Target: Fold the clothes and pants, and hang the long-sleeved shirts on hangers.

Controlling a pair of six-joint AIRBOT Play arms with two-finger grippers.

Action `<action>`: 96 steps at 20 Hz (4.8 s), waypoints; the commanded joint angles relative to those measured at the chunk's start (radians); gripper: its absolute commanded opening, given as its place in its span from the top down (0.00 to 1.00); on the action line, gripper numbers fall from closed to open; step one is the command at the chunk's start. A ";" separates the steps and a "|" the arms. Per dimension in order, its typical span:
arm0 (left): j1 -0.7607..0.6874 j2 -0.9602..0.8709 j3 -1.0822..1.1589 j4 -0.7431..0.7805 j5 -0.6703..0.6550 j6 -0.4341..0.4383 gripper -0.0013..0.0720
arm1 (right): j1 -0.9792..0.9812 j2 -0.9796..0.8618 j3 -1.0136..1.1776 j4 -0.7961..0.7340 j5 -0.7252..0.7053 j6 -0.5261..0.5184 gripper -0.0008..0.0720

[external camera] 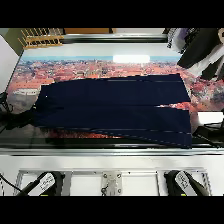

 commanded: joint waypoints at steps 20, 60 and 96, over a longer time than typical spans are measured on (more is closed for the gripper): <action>0.001 0.175 -0.270 0.127 0.240 0.085 0.97 | 0.288 -0.699 0.495 0.448 -0.358 0.181 0.30; 0.001 0.175 -0.270 0.126 0.225 0.085 0.97 | -0.203 0.142 -0.314 0.165 -0.037 0.283 0.15; 0.001 0.176 0.037 0.137 -0.168 0.128 0.97 | -0.029 0.099 0.109 -0.026 0.260 0.176 0.98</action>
